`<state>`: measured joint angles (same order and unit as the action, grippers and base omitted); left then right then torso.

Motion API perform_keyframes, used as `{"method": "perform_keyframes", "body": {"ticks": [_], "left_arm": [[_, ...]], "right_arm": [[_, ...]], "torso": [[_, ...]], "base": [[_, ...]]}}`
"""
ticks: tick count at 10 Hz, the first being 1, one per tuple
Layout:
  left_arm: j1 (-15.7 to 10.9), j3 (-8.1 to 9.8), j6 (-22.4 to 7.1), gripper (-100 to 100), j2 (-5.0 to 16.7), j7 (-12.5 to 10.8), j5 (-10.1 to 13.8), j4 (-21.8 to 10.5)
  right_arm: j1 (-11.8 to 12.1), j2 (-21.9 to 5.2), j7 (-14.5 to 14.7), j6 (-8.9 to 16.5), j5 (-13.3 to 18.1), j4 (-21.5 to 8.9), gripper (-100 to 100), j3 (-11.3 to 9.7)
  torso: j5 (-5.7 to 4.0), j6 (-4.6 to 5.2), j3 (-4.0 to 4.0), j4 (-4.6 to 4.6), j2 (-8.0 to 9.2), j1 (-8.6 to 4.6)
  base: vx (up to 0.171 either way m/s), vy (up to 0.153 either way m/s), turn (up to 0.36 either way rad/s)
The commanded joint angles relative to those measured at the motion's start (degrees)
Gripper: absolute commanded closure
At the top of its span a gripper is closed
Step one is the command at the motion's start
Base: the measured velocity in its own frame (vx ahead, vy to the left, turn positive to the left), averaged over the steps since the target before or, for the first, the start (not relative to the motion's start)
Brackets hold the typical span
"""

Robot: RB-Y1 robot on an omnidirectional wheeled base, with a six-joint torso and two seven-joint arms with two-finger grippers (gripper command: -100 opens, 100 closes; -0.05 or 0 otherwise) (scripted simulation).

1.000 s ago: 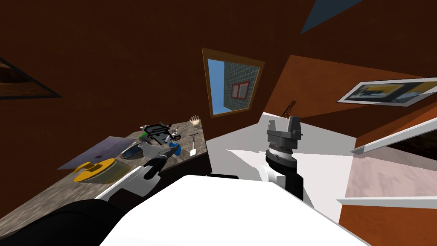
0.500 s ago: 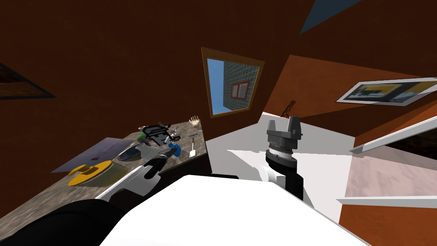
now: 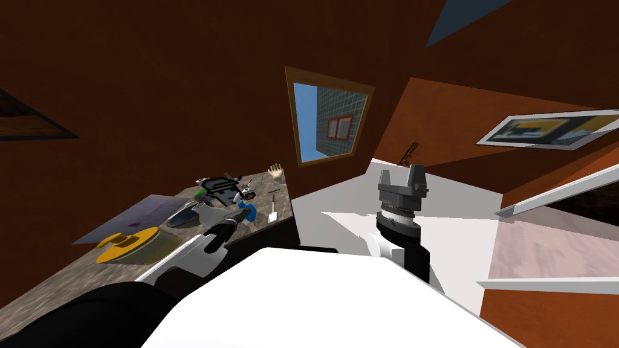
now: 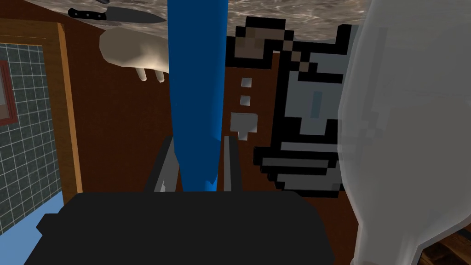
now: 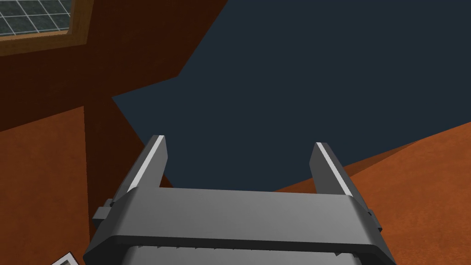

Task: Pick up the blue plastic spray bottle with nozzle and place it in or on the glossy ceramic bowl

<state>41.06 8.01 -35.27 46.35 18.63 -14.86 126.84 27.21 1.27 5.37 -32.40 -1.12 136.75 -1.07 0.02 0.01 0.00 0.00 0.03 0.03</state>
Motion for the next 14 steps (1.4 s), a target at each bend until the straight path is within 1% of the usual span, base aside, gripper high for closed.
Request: {"method": "perform_keyframes", "body": {"ticks": [1,2,4,6,7,8,9,11,12,14], "left_arm": [[-0.96,1.96,-0.67,100,2.03,-0.09,1.78,0.77],[-1.27,2.52,-0.84,100,2.62,-0.07,2.28,1.05],[-2.86,5.14,-1.58,100,5.38,0.15,4.58,2.51],[-3.76,6.6,-1.99,100,6.95,0.29,5.89,3.34],[-4.61,8.09,-2.47,100,8.61,0.4,7.3,4.14],[-4.99,8.84,-2.74,100,9.46,0.42,8.03,4.51],[-5.57,10.33,-3.37,100,11.21,0.37,9.56,5.08],[-5.83,11.8,-4.16,100,12.98,0.13,11.18,5.33],[-5.72,13.25,-5.15,100,14.77,-0.33,12.91,5.21],[-5.22,14.66,-6.33,100,16.58,-1.03,14.73,4.73]], "right_arm": [[0.0,0.0,0.0,0.0,0.0,0.0,0,0.0],[-0.02,0.0,0.0,0.0,0.0,0.0,0,0.0],[-0.01,0.0,0.0,0.0,0.0,-0.01,0,0.0],[-0.01,-0.01,0.0,0.0,0.0,0.0,0,0.0],[-0.01,-0.01,0.0,0.0,0.0,0.0,0,0.0],[-0.01,-0.01,0.0,0.0,0.0,0.0,0,0.01],[-0.01,-0.01,0.0,0.0,0.0,0.0,0,0.0],[-0.01,-0.01,0.0,0.0,0.0,0.0,0,0.01],[0.0,-0.01,0.0,0.0,0.0,0.0,0,0.01],[-0.01,-0.01,0.0,0.0,0.0,0.0,0,0.01]], "torso": [[0.0,0.0,0.0,0.0,0.0,0.0],[-0.04,0.11,0.13,0.08,0.22,0.09],[-0.02,0.06,0.25,0.13,0.4,0.16],[-0.04,0.12,0.18,0.11,0.25,0.19],[-0.05,0.14,0.13,0.1,0.17,0.17],[-0.06,0.19,0.12,0.1,0.14,0.2],[-0.06,0.17,0.12,0.1,0.15,0.2],[-0.04,0.2,0.16,0.11,0.22,0.28],[-0.03,0.17,0.18,0.11,0.25,0.26],[0.05,0.12,0.26,0.14,0.4,0.54]], "base": [[-0.092,0.04,-0.162],[-0.121,0.062,-0.14],[-0.093,0.058,-0.115],[-0.044,0.068,-0.124],[-0.041,0.084,-0.12],[-0.038,0.084,-0.161],[-0.051,0.094,-0.16],[-0.06,0.105,-0.128],[-0.084,0.13,-0.121],[-0.097,0.148,-0.121]]}}
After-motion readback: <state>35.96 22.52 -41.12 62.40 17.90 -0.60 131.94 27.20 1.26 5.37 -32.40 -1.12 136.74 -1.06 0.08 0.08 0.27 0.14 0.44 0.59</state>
